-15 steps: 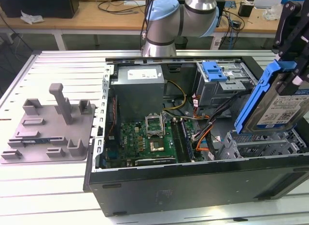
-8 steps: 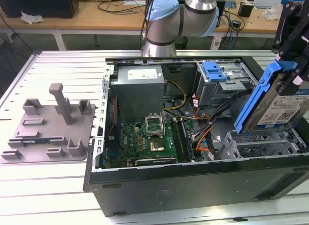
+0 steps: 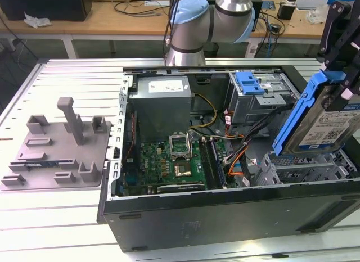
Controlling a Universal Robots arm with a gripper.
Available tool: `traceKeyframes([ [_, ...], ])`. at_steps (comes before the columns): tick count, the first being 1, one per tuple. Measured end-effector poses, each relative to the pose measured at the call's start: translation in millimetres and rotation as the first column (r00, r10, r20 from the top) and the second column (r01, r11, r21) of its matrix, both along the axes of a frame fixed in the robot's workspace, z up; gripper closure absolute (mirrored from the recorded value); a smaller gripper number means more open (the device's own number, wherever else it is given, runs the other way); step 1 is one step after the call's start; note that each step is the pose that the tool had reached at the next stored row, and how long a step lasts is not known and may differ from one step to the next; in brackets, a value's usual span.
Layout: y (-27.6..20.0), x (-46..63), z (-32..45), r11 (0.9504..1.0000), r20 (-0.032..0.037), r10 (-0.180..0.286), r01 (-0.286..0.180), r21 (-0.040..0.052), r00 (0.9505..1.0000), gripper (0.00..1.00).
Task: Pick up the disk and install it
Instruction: 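Insert the disk into the insertion slot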
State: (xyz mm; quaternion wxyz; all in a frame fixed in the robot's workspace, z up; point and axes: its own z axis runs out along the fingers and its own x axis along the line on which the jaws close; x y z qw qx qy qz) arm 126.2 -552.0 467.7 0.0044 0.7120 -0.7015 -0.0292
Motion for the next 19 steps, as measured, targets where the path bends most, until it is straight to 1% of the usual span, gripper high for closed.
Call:
traceKeyframes([
  [1, 0.0, 0.0, 0.0, 1.0, 0.0, 0.0, 0.0, -0.0001, 1.0, 0.64],
  [3, 0.0, 0.0, 0.0, 1.0, -0.0022, 0.001, -0.001, -0.0004, 1.0, 0.64],
  [5, 0.1, 0.0, 0.0, 1.0, -0.0053, 0.002, -0.002, -0.0006, 1.0, 0.64],
  [6, 0.1, 0.0, 0.0, 1.0, -0.008, 0.003, -0.003, -0.0005, 1.0, 0.64],
  [8, 0.0, 0.0, 0.0, 1.0, -0.0104, 0.005, -0.005, -0.0006, 0.9999, 0.64],
  [19, 0.0, 1.4, -0.1, 1.0, -0.0105, 0.006, -0.006, -0.0004, 0.9999, 0.64],
])
